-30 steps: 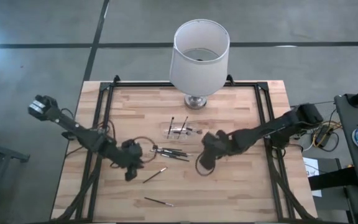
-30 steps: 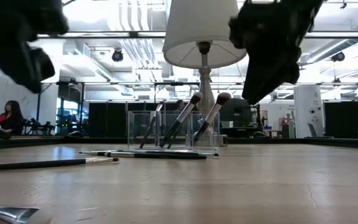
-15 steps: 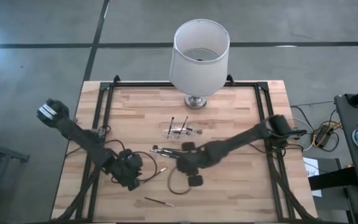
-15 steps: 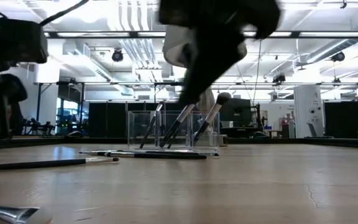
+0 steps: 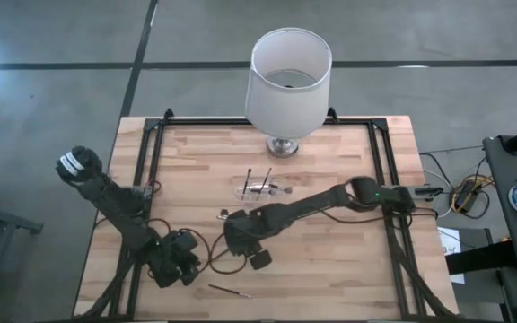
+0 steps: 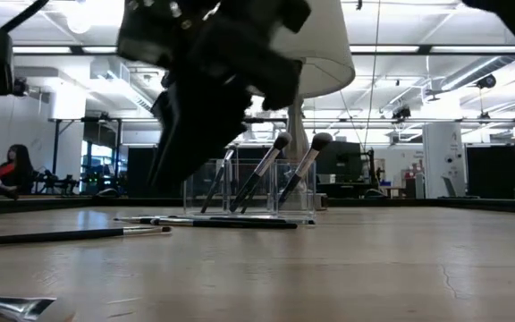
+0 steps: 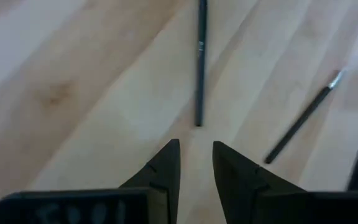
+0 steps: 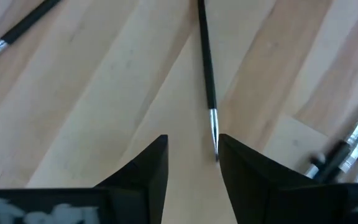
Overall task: Put items in baskets/containers
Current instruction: Put the eyeshadow brush into the transparent organizer
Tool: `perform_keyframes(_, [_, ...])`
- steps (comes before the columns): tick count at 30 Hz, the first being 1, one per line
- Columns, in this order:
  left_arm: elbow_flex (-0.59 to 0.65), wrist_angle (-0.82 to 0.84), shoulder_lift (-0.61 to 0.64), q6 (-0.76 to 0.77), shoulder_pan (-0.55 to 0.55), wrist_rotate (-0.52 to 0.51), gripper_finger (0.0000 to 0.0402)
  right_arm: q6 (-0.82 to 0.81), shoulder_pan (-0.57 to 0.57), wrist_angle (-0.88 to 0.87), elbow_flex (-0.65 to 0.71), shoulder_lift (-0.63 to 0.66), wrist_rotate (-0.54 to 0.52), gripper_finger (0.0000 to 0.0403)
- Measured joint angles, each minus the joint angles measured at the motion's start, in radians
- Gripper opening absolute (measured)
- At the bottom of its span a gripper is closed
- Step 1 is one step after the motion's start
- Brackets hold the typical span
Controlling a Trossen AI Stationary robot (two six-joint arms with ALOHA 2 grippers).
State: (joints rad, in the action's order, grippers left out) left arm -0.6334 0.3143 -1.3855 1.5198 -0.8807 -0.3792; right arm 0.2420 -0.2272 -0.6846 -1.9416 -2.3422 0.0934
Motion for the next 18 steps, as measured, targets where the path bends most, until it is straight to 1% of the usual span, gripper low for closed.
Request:
perform_keyframes(4, [0.000,-0.057,-0.050,0.028,-0.003,-0.005,0.0087,0.029,0.012,-0.001,-0.054,-0.050,0.014,0.0122])
perform_keyframes(9, [0.000,-0.094,-0.106,0.051,-0.004,-0.007,0.0087,0.047,0.027,-0.022,-0.073,-0.064,0.009,0.0108])
perform_keyframes(14, [-0.002,-0.097,-0.121,0.053,-0.006,-0.024,0.0087,0.043,0.037,-0.034,-0.064,-0.062,0.010,0.0093])
perform_keyframes(18, [-0.002,-0.096,-0.118,0.053,-0.006,-0.037,0.0087,-0.007,0.046,-0.028,-0.049,-0.067,0.014,0.0072])
